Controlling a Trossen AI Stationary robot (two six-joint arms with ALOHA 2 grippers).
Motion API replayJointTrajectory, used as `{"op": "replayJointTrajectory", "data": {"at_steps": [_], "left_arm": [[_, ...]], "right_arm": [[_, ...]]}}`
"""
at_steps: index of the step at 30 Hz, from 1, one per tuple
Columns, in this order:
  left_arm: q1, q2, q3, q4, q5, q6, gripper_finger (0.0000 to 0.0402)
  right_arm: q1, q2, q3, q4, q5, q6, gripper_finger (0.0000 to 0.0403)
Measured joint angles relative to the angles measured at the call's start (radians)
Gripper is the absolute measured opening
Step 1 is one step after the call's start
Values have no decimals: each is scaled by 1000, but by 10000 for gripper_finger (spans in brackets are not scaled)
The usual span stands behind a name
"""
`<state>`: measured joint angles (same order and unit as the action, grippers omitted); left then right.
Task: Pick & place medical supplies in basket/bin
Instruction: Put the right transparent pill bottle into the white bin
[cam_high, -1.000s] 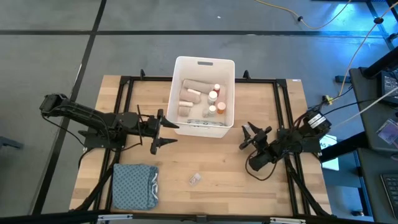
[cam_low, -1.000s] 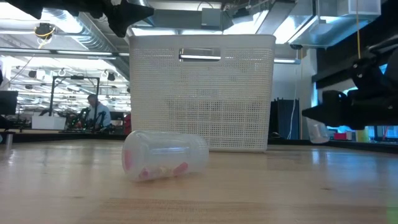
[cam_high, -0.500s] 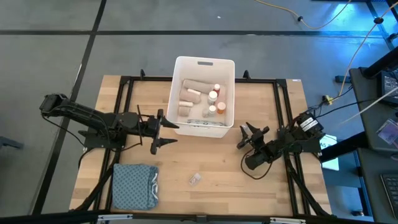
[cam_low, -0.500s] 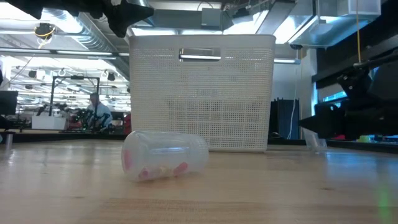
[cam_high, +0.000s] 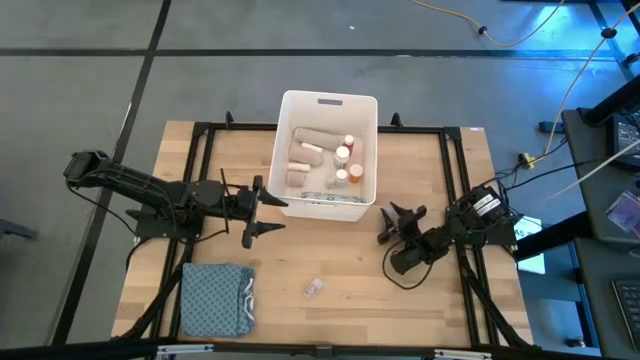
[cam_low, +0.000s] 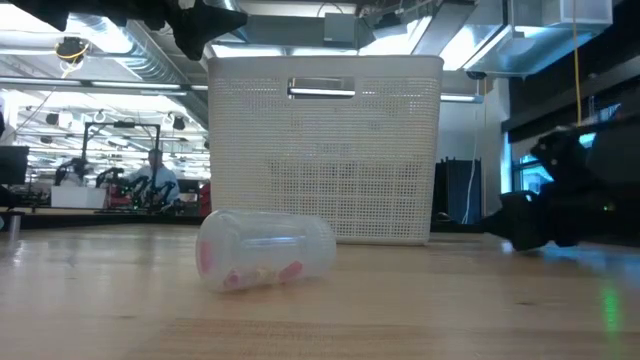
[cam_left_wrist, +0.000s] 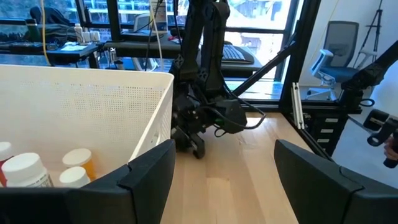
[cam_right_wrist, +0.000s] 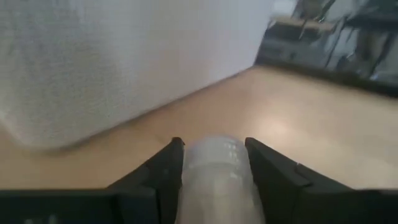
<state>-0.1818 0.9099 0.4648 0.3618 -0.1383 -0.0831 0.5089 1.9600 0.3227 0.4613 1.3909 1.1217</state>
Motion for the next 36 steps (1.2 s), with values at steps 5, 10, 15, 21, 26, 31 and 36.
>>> {"op": "replayJointTrajectory", "data": {"at_steps": [5,10,15,21,26,31,36], "left_arm": [[0,0,0,-1,1,0,265],[0,0,0,-1,1,-1,265],[0,0,0,-1,1,-8,265],[0,0,0,-1,1,-8,265],[0,0,0,-1,1,-8,265],[0,0,0,-1,1,-8,265],[0,0,0,-1,1,-8,265]], "right_arm": [[-1,-4,2,24,-89,5,206],[1,-6,3,27,-79,-2,225],[1,-6,3,27,-69,-4,227],[1,-9,3,32,-120,-4,224],[1,-11,3,39,-144,-4,224],[2,-10,4,74,-158,-28,223],[2,-9,4,74,-155,-29,215]]}}
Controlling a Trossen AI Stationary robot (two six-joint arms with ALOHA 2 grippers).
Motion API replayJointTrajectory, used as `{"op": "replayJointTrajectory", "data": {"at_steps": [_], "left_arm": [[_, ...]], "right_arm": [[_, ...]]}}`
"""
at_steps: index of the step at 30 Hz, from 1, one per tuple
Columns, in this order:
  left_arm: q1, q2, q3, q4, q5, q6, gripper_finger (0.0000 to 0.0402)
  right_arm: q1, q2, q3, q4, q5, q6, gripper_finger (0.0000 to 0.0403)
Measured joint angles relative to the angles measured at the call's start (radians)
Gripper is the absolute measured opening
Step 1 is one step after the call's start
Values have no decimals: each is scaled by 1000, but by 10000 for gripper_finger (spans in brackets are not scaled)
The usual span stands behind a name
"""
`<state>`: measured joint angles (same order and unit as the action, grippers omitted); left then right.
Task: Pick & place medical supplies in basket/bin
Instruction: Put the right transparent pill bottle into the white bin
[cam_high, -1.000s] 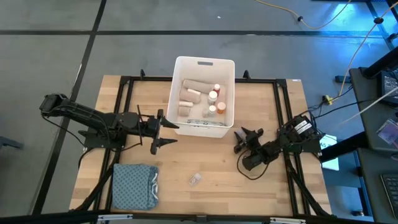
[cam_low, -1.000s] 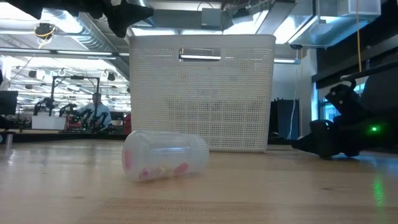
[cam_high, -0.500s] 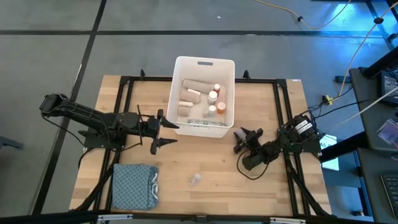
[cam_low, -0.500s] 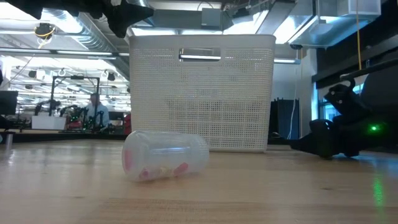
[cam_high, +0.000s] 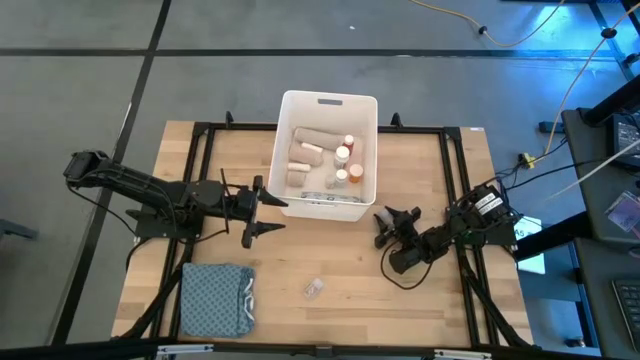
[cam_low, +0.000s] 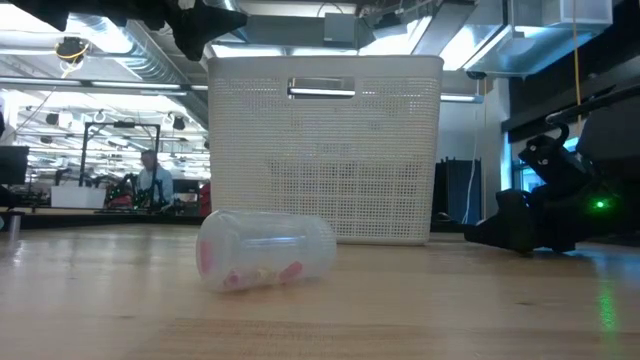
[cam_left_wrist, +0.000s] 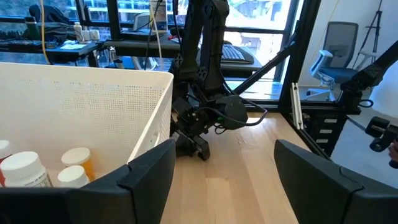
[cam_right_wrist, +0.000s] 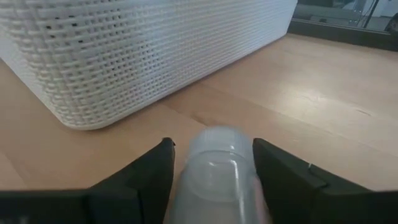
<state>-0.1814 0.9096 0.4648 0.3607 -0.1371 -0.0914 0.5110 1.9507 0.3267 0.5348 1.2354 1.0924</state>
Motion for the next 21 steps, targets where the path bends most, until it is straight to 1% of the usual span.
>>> {"op": "replayJointTrajectory", "data": {"at_steps": [3,9,12,15,18,21], "left_arm": [[0,0,0,0,0,0,265],[0,0,0,0,0,0,265],[0,0,0,1,0,0,265],[0,0,0,1,0,0,265],[0,0,0,1,0,0,265],[0,0,0,2,0,-2,265]], "right_arm": [[0,0,0,1,0,0,196],[0,1,-1,6,1,1,138],[1,-2,-2,20,-3,-6,137],[16,-32,-2,20,-46,-27,137],[52,-99,-2,18,-117,-64,137],[88,-195,-3,17,-157,-105,137]]}}
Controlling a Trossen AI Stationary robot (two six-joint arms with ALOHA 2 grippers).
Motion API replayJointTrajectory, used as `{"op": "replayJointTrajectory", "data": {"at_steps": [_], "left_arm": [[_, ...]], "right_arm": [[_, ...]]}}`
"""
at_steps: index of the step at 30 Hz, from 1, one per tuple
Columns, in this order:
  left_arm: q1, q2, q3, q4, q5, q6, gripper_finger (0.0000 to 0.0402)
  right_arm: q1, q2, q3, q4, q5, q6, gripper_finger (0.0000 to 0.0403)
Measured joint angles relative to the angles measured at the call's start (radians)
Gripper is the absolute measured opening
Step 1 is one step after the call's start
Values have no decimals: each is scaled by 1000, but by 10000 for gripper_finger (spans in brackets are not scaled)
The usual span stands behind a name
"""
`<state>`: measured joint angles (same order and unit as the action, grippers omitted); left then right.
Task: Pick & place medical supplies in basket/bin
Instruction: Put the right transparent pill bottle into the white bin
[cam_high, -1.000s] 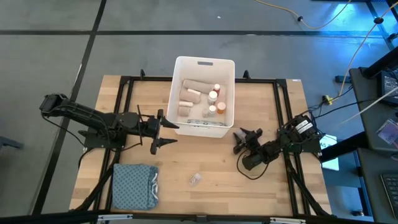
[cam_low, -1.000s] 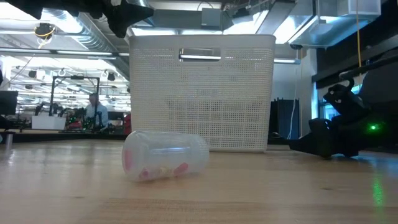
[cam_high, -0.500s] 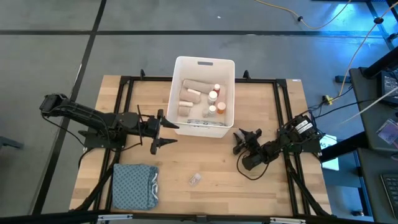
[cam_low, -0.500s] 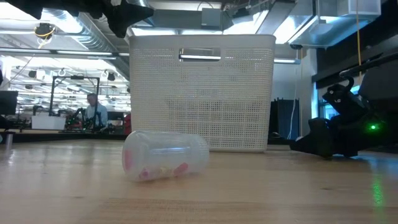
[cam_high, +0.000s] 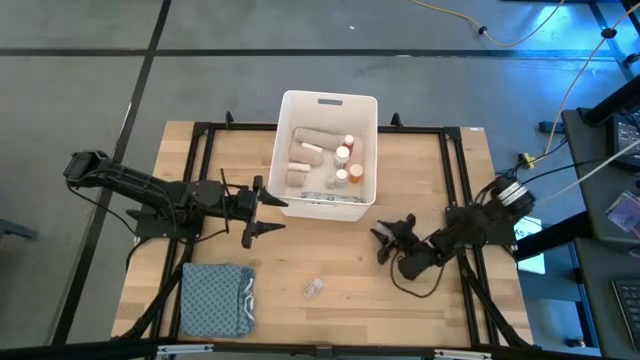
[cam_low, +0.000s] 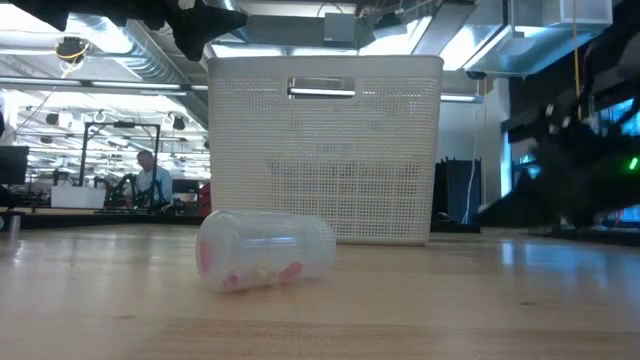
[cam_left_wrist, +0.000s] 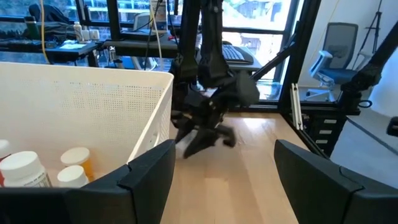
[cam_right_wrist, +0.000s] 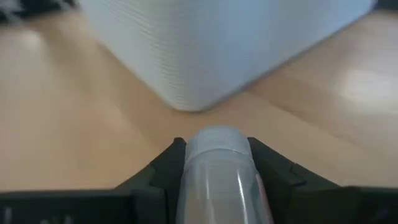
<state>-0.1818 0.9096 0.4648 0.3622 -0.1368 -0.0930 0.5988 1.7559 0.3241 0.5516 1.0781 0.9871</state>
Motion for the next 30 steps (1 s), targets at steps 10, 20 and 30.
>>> {"op": "replayJointTrajectory", "data": {"at_steps": [10,20,30], "left_arm": [[0,0,0,8,0,-61,265],[-29,43,47,42,11,173,265],[-75,326,355,-86,-79,256,265]], "right_arm": [[52,-347,0,59,-560,46,137],[19,-515,61,366,-685,-34,148],[-52,-503,480,-242,-719,-232,148]]}}
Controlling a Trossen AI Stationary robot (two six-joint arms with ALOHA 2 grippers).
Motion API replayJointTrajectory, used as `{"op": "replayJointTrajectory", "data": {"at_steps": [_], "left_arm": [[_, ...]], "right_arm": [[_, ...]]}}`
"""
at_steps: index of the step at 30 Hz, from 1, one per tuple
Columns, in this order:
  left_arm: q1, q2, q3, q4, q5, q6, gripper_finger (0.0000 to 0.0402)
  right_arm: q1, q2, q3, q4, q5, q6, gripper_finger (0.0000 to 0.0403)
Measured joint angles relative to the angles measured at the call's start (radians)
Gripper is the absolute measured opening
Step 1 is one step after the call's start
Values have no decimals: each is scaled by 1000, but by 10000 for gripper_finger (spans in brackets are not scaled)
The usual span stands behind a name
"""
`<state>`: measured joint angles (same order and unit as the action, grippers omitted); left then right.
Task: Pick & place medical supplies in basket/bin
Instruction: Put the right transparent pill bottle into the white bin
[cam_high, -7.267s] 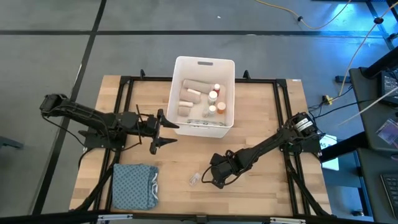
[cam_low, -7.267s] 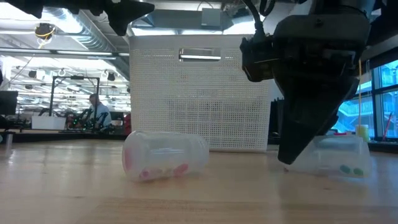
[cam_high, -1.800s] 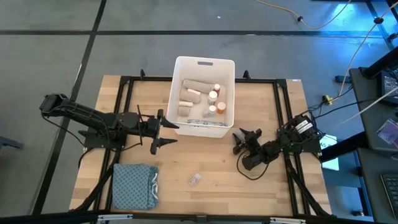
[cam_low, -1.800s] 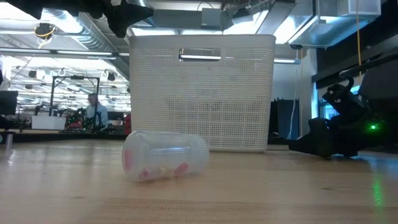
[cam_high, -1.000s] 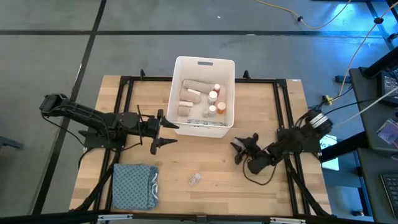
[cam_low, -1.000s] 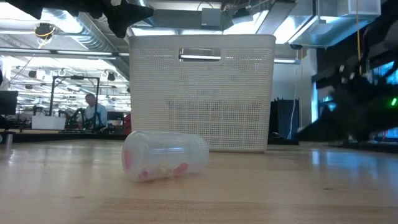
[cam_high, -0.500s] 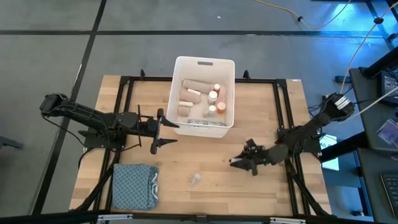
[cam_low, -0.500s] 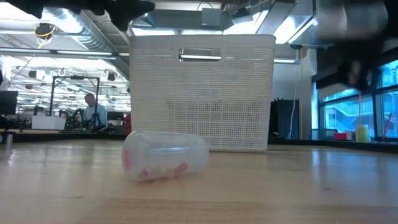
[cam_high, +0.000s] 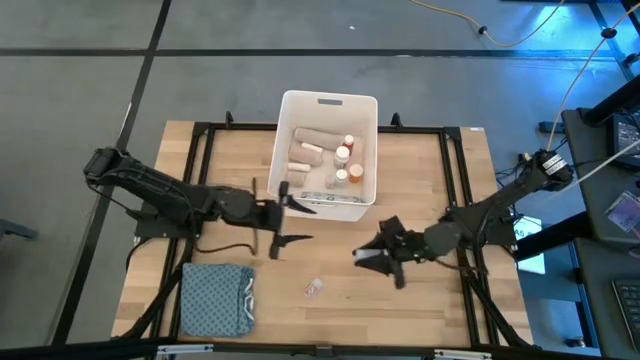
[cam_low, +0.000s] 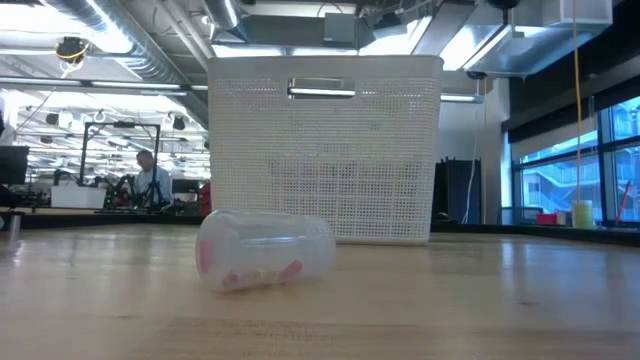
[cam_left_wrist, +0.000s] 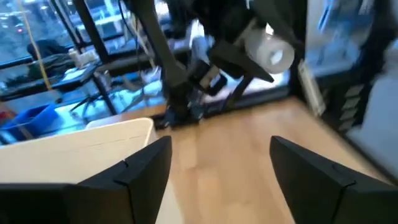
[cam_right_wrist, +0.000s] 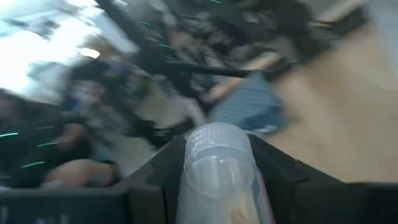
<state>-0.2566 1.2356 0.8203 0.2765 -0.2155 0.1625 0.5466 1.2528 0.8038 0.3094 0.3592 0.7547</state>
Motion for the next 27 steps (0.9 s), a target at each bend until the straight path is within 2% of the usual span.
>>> {"op": "replayJointTrajectory", "data": {"at_steps": [2,5,12,18,27], "left_arm": [[-11,56,65,-74,-44,68,265],[-44,134,135,-115,-87,139,265],[-111,239,220,-31,-172,284,265],[-123,271,240,62,-187,288,265],[-106,271,239,104,-168,283,265]], "right_arm": [[-22,19,62,-104,9,1,151],[-50,43,115,-130,-6,0,149],[-90,46,124,-122,-23,25,146],[-104,46,125,-103,-24,20,149],[-133,49,125,-55,-58,-1,150]]}}
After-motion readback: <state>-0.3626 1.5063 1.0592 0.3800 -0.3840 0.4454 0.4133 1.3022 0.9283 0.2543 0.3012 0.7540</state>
